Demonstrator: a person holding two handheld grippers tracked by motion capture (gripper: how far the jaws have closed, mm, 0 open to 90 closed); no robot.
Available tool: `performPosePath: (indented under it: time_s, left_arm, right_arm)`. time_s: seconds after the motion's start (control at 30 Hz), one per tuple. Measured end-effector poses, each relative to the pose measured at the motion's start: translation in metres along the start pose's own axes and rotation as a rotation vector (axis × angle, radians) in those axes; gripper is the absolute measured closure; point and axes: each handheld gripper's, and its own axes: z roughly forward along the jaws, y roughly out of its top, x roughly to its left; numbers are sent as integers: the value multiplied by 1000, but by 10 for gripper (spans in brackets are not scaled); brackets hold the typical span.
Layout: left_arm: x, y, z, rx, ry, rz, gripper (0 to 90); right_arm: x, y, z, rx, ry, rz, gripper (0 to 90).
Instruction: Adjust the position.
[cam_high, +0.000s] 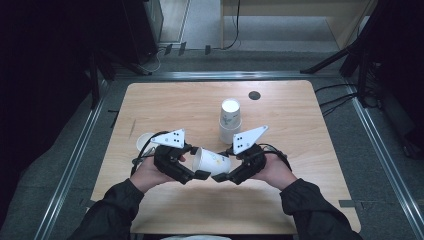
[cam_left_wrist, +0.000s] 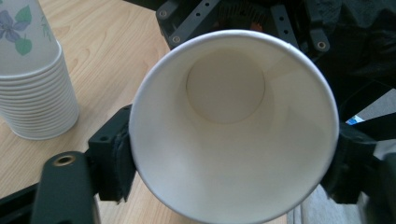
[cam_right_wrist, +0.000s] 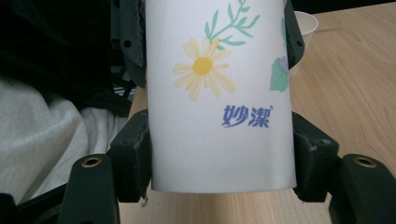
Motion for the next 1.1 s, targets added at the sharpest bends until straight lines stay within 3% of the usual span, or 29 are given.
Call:
performPosePath:
  time_s: [0.13,0.2,0.23,0.3,0.37,0.6,0.8,1.1]
  left_arm:
    - [-2,0,0,23,15,18,230]
    - [-4,1,-1,31,47,40,241]
    - [-4,2,-1,41,53,45,246]
    - [-5,4,-1,71,47,39,247]
    - [-7,6,0,109,67,44,248]
    - [-11,6,9,220,110,72,247]
    - [-12,3,19,327,131,92,246]
    - [-12,-2,29,405,143,102,245]
  right_arm:
    - [0,-1,2,9,7,6,347]
    - [-1,-1,2,16,21,10,317]
    - [-1,-2,3,27,18,10,272]
    - [-1,-3,4,42,3,0,246]
    - [-2,-5,5,62,-19,1,230]
    - [-3,-8,10,116,-36,-10,243]
    - [-3,-16,25,206,-48,-44,267]
    - [-2,-21,39,246,-24,-43,291]
